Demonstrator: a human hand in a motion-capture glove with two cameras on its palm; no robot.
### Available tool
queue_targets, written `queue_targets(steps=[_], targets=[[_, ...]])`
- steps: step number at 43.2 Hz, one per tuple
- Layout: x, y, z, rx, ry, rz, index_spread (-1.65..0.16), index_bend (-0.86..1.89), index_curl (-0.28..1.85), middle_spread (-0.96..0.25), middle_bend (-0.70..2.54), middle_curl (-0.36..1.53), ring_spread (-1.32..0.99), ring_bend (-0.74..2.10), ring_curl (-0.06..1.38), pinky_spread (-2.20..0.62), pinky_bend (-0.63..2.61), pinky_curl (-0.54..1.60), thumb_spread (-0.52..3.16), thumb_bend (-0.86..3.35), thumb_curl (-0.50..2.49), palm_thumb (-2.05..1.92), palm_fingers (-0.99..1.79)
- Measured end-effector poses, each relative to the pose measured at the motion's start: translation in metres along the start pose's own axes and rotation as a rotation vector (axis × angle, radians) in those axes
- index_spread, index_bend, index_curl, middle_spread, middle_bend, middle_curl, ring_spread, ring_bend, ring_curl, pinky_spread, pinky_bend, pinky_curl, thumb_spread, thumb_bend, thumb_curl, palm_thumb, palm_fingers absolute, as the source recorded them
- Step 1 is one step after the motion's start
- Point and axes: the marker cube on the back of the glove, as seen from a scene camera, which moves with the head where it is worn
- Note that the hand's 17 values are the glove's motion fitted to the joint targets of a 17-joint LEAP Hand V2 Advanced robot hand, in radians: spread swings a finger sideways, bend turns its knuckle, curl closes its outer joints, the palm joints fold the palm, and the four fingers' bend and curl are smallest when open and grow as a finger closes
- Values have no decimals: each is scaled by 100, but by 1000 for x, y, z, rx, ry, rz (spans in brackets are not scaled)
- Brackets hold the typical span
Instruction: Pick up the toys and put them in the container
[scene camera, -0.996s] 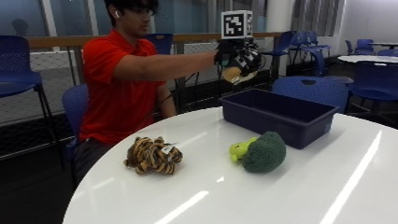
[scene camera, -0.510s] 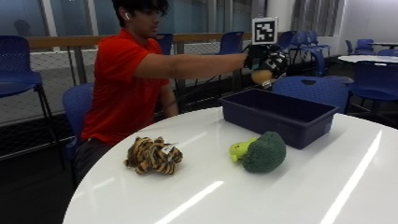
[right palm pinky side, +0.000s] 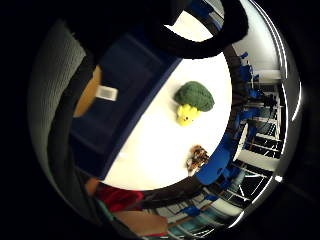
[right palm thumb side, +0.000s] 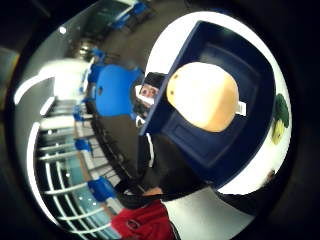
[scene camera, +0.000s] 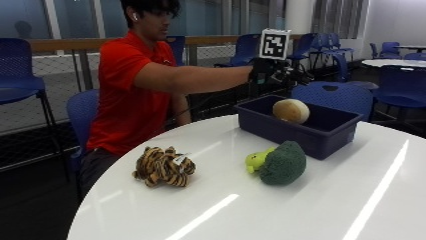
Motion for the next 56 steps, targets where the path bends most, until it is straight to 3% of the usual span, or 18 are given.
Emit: queue_targets(steps=[12,26,56], targets=[[112,93,6,16,79,163,-35,11,50,-9,13,57,-6,30,38,5,89,34,108,-7,51,-7,-23],[232,188,37,33,0,421,-34,13,40,-5,14,46,-2,18,34,8,79,31,108,-7,38,-8,-18],[324,269,124,-72,-13,620,-34,15,32,-4,14,34,0,15,26,9,70,31,108,-5,28,-5,-18]])
